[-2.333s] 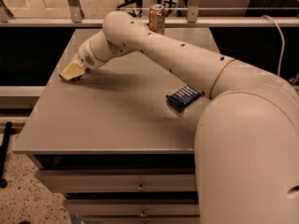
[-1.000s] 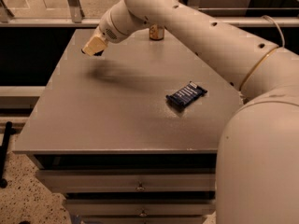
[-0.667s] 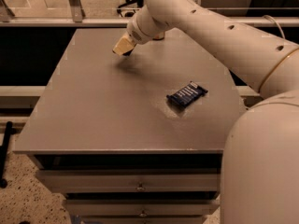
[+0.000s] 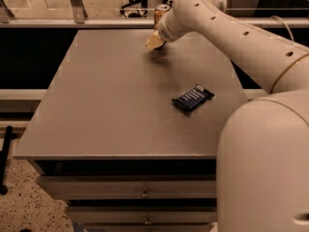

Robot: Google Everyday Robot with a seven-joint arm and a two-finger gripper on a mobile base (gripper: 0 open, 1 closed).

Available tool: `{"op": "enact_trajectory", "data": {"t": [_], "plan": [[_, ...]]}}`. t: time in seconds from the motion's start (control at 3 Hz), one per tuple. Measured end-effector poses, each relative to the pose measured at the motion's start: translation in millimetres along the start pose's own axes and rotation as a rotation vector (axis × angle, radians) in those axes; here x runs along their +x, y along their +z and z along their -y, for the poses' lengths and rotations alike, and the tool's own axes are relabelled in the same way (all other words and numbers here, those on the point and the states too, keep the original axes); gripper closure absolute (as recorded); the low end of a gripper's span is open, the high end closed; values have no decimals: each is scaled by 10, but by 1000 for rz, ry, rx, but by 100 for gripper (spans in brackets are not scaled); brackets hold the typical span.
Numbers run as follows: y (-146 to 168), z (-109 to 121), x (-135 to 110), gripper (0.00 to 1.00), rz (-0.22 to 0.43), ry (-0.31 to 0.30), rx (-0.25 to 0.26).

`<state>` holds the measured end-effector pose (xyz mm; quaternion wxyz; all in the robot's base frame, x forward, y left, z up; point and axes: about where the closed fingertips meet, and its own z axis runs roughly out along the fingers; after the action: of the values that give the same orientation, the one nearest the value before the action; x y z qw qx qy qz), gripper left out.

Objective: Move rxbar chocolate near orange can

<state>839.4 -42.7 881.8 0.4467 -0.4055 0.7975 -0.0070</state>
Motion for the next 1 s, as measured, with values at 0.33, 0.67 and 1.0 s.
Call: {"op": "enact_trajectory", "data": {"t": [0.33, 0.67, 1.0], "plan": [[15, 397, 140, 100, 0, 35, 109], [16, 605, 211, 97, 4, 64, 179], [61, 697, 247, 66, 10, 89, 212]]}}
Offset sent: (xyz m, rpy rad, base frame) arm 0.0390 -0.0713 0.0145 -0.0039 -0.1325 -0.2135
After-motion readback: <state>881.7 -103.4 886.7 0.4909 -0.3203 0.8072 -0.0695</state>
